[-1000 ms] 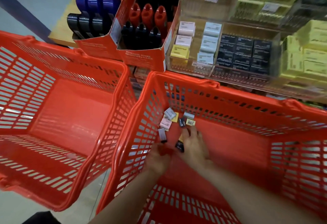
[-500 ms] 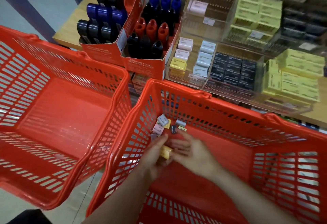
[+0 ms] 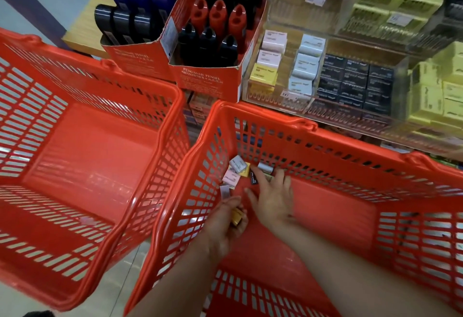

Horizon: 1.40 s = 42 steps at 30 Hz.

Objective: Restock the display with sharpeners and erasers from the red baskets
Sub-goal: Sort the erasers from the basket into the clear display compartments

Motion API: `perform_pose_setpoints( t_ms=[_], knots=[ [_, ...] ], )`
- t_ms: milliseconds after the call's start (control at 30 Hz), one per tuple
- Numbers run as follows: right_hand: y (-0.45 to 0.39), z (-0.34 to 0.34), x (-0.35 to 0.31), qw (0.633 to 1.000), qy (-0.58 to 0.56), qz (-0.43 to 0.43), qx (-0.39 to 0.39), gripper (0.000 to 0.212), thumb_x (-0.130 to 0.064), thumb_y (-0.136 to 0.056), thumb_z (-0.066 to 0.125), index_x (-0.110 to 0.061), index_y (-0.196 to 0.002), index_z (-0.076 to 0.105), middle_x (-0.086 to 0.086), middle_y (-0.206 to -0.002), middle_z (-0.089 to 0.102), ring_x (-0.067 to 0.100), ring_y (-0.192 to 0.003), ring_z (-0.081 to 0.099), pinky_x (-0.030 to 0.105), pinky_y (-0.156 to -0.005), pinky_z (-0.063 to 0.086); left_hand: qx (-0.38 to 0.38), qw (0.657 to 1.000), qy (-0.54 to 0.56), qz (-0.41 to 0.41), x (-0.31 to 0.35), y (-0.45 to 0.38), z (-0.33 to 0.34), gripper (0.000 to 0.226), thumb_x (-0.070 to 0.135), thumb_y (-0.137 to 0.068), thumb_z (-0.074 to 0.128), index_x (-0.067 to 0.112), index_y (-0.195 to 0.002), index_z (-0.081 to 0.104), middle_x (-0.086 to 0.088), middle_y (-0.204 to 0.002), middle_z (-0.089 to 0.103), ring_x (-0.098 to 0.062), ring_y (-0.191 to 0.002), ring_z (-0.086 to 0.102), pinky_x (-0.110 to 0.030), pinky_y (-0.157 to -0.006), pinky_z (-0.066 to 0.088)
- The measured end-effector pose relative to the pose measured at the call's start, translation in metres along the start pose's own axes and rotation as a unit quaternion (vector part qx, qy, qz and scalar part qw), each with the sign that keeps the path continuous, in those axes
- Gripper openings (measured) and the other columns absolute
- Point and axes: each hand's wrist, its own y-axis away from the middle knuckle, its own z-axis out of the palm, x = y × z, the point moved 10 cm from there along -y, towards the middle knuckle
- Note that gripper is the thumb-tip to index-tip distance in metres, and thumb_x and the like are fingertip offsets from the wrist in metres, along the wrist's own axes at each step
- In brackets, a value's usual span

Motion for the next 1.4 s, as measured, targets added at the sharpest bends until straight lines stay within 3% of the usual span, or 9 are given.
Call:
perform_pose_setpoints(
  t_ms=[133,300,433,567,833,967,1067,1233,1400],
  knots=[
    [-0.005,0.007,0.002,0.999,-0.018,0.027,0.008,0.048,-0.041,-0.093,0.055,-0.03,-0.139,0.047,0.012,-0.134,0.036,0.032,-0.115,0.038,0.039,-0.098,0.038,0.0,0.999,-0.04,0.004,0.003,-0.001,0.001,0.007,0.008,-0.091,0.063,0.011,-0.085,0.062,-0.001,-0.064,0.06,-0.01,-0.055,0.058,-0.02,-0.046,0.05],
    [0.01,0.002,0.01,0.995,-0.083,-0.049,-0.029,0.038,-0.031,-0.092,0.061,-0.02,-0.128,0.055,0.006,-0.13,0.043,0.029,-0.111,0.039,0.035,-0.099,0.035,0.017,0.999,-0.044,0.021,0.007,0.001,0.007,0.014,0.007,-0.089,0.066,0.014,-0.078,0.06,0.0,-0.059,0.059,-0.009,-0.053,0.057,-0.019,-0.044,0.049],
    [0.036,-0.05,0.022,0.963,-0.269,-0.022,0.019,0.029,-0.018,-0.081,0.077,-0.016,-0.108,0.068,0.003,-0.109,0.056,0.024,-0.103,0.055,0.037,-0.095,0.044,0.012,0.989,-0.136,0.063,0.008,0.022,0.03,0.014,0.02,-0.086,0.075,0.016,-0.079,0.063,0.004,-0.057,0.056,-0.006,-0.052,0.054,-0.018,-0.046,0.049],
    [0.076,-0.126,0.025,0.944,-0.324,-0.046,0.038,0.03,-0.008,-0.076,0.077,-0.019,-0.103,0.069,-0.002,-0.102,0.056,0.015,-0.096,0.061,0.037,-0.091,0.05,-0.054,0.966,-0.239,0.079,-0.005,0.077,0.082,0.017,0.025,-0.081,0.079,0.02,-0.078,0.064,0.006,-0.062,0.058,-0.006,-0.056,0.052,-0.02,-0.051,0.047],
    [0.146,-0.323,0.062,0.951,-0.273,-0.107,0.093,0.045,-0.01,-0.073,0.082,-0.028,-0.113,0.071,-0.011,-0.111,0.057,-0.002,-0.099,0.061,0.009,-0.087,0.046,-0.234,0.859,-0.429,0.155,-0.007,0.242,0.219,0.007,0.024,-0.092,0.068,0.022,-0.085,0.067,0.005,-0.07,0.058,-0.006,-0.06,0.052,-0.019,-0.056,0.039],
    [0.174,-0.402,0.065,0.955,-0.226,-0.148,0.12,0.043,-0.013,-0.092,0.066,-0.036,-0.128,0.06,-0.018,-0.116,0.054,-0.004,-0.1,0.059,0.012,-0.089,0.048,-0.275,0.811,-0.476,0.201,0.006,0.308,0.264,0.022,0.027,-0.091,0.069,0.013,-0.108,0.068,0.006,-0.08,0.061,-0.005,-0.061,0.053,-0.02,-0.057,0.04],
    [0.186,-0.442,0.068,0.95,-0.23,-0.143,0.159,0.045,-0.022,-0.094,0.064,-0.046,-0.129,0.052,-0.026,-0.113,0.055,-0.007,-0.098,0.056,0.012,-0.084,0.051,-0.313,0.802,-0.459,0.219,0.011,0.337,0.281,0.018,0.027,-0.089,0.072,0.016,-0.104,0.072,0.008,-0.074,0.064,-0.006,-0.059,0.051,-0.019,-0.051,0.037],
    [0.177,-0.449,0.059,0.938,-0.288,-0.108,0.161,0.023,-0.028,-0.089,0.07,-0.031,-0.112,0.066,-0.014,-0.1,0.064,-0.006,-0.09,0.06,0.019,-0.079,0.056,-0.289,0.77,-0.47,0.321,0.047,0.349,0.278,0.036,0.049,-0.07,0.079,0.039,-0.104,0.072,0.012,-0.08,0.069,-0.004,-0.066,0.061,-0.019,-0.052,0.043],
    [0.148,-0.428,0.047,0.941,-0.293,-0.072,0.154,0.022,-0.031,-0.091,0.069,-0.03,-0.112,0.066,-0.014,-0.093,0.064,0.0,-0.086,0.063,0.025,-0.077,0.058,-0.217,0.791,-0.429,0.379,0.088,0.325,0.274,0.033,0.043,-0.077,0.078,0.023,-0.091,0.056,0.007,-0.064,0.06,-0.006,-0.053,0.053,-0.017,-0.047,0.042]
  ],
)
